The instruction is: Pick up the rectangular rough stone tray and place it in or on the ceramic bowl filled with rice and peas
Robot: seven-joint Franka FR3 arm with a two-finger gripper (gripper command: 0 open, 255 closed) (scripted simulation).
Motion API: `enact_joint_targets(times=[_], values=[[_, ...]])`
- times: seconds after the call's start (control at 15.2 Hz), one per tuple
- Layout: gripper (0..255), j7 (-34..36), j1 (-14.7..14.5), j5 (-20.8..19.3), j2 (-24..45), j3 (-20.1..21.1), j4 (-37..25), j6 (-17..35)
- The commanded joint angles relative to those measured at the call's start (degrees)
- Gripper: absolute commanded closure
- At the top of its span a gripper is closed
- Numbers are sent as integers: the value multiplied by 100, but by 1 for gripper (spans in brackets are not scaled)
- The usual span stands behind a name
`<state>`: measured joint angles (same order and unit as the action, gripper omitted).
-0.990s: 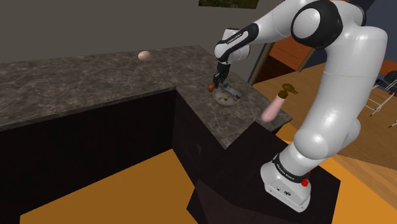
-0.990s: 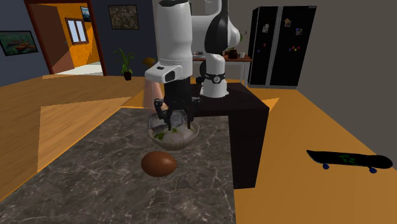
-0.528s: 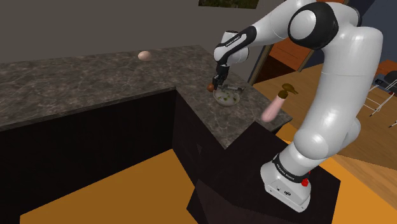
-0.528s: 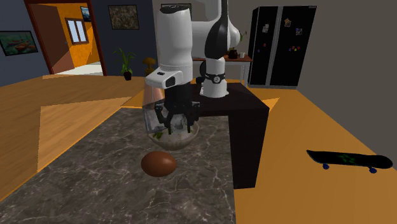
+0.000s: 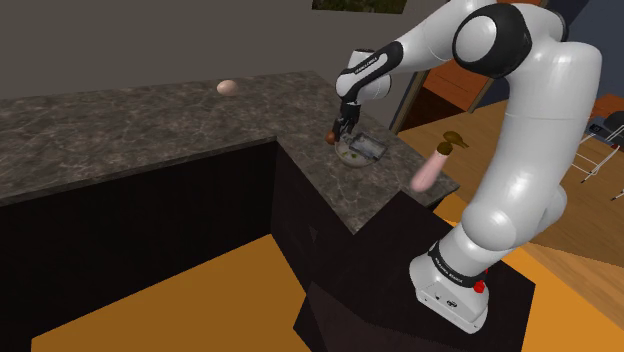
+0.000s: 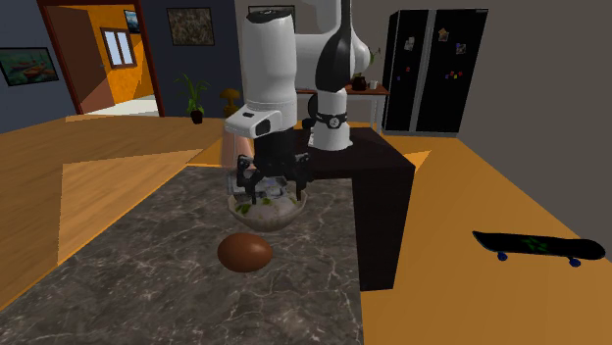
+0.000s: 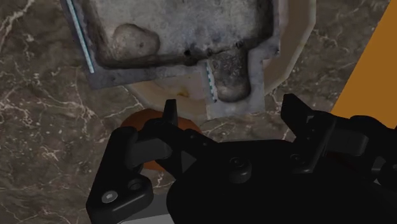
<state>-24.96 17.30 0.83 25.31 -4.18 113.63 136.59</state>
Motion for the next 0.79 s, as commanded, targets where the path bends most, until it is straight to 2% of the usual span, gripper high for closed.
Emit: enact_joint_targets(times=[0.0, 0.2, 0.73], values=[[0, 8, -8, -11, -126, -6, -31, -157], [0, 27, -25, -39, -456, -19, -143, -600], [0, 27, -25, -39, -456, -19, -143, -600]])
